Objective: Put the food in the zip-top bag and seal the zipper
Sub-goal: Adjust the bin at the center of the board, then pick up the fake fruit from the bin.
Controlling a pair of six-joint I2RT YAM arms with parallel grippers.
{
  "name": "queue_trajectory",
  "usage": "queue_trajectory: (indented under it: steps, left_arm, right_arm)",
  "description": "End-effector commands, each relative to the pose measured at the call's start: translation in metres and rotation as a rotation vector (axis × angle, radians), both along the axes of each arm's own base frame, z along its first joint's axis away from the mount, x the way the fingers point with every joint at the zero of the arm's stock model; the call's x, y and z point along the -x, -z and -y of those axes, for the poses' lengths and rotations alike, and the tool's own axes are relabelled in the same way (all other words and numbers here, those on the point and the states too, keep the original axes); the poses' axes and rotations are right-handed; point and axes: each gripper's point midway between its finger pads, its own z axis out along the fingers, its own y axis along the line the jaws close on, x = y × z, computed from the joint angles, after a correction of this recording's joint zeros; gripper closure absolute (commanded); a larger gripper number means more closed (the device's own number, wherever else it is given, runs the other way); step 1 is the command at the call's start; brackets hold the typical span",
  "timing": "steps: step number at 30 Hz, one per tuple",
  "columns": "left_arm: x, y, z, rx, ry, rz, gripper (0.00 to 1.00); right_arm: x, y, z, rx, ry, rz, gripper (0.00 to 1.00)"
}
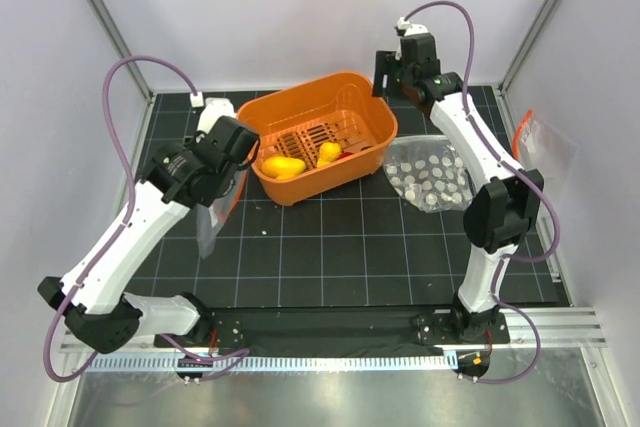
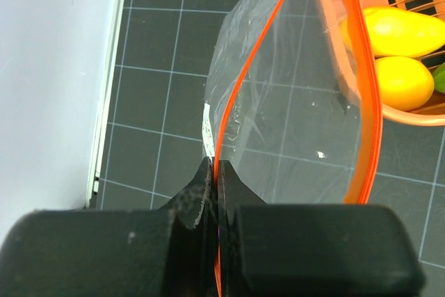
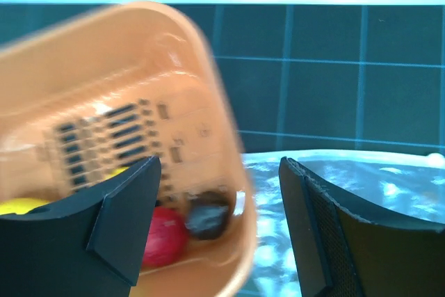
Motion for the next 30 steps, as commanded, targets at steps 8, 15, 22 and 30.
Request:
queue_trajectory:
  steps: [8, 15, 22, 30]
  left_arm:
    - [-0.011, 0.005, 0.013, 0.039, 0.035, 0.016, 1.0]
    - [-0.007, 0.016, 0.016, 0.059, 0.041, -0.004, 1.0]
    - [-0.009, 0.02, 0.018, 0.055, 0.053, -0.011, 1.0]
    - [-0.01, 0.025, 0.019, 0.036, 0.072, -0.025, 1.0]
  right_arm:
    - [0.051, 0.013, -0.111, -0.14, -0.068, -0.194, 0.21]
    - [0.043, 0.072, -0.122, -0.127, 0.044, -0.337, 0.11]
    - [0.038, 0.122, -0.141, -0.172, 0.083, -0.449, 0.09]
    - [0.045, 0.162, -0.152, -0.123, 0.086, -0.503, 0.2]
